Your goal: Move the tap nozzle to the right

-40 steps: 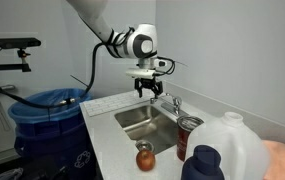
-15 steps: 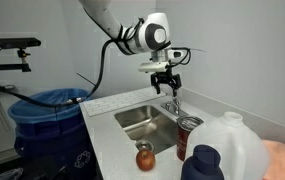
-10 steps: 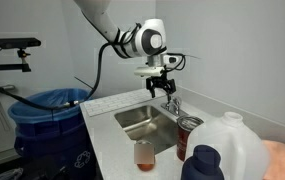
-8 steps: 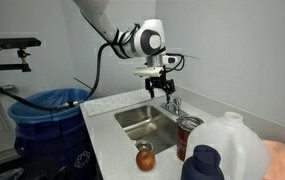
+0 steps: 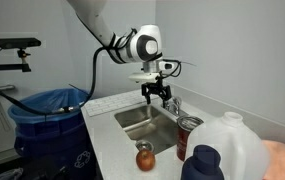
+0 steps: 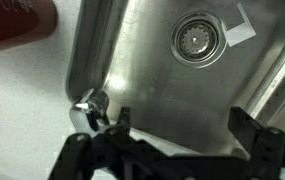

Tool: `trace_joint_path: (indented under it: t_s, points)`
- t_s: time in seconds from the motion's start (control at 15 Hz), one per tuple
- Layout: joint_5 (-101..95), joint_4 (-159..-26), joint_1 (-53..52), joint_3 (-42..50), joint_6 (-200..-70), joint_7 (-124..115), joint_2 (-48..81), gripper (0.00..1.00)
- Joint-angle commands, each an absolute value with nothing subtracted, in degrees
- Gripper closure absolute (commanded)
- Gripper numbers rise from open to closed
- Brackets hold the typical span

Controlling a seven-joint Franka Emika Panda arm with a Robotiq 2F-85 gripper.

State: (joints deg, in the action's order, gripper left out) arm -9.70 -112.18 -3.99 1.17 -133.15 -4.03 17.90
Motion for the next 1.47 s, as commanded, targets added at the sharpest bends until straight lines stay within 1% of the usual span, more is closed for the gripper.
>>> trace_joint_path:
  t_s: [0.0, 0.67, 1.4]
  points:
    - [-12.9, -112.1, -3.9, 2.2, -138.4, -5.5, 18.6, 0.00]
    - [-20.3, -103.8, -4.7, 7.3, -141.9, -15.7, 25.6, 0.00]
    - [-19.5, -95.7, -4.7, 9.8, -142.2, -19.4, 30.3, 0.00]
